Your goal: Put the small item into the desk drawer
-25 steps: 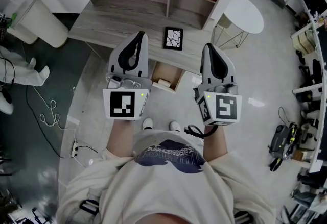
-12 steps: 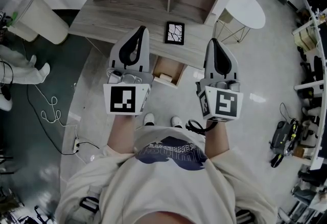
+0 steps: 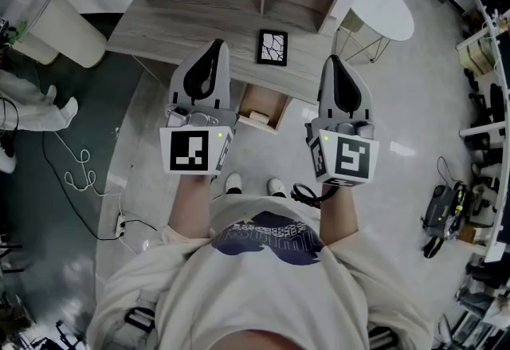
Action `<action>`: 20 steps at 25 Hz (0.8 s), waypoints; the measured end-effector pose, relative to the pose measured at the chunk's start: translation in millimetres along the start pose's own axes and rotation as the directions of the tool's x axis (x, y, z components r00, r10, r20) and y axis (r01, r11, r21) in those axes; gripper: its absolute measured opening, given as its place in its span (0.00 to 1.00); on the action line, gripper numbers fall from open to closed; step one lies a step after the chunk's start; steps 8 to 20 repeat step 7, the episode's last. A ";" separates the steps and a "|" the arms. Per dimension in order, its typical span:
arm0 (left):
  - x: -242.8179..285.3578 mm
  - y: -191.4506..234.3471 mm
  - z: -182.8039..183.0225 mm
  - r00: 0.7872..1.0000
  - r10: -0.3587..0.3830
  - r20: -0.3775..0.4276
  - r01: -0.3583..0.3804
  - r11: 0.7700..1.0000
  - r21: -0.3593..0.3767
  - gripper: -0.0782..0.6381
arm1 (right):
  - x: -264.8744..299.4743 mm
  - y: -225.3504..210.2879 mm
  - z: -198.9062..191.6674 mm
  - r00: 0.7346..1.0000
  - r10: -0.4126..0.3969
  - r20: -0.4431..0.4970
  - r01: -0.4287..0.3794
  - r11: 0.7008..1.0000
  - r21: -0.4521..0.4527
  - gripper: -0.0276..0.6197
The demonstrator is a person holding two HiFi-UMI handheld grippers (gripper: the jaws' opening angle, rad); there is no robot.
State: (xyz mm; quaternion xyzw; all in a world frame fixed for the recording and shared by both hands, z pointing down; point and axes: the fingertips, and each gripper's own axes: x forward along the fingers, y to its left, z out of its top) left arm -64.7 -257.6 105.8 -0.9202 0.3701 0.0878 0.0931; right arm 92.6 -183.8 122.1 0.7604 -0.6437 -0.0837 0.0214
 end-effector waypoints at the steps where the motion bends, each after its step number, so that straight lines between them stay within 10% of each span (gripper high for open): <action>1: 0.0 0.4 0.1 1.000 0.001 0.001 -0.001 1.000 0.000 0.12 | 0.0 -0.1 -0.8 1.000 0.000 0.002 0.000 1.000 0.005 0.04; 20: 0.2 0.9 -2.1 1.000 0.015 0.003 -0.015 1.000 -0.006 0.12 | -0.4 -2.4 -4.3 1.000 0.007 -0.007 -0.007 1.000 -0.013 0.04</action>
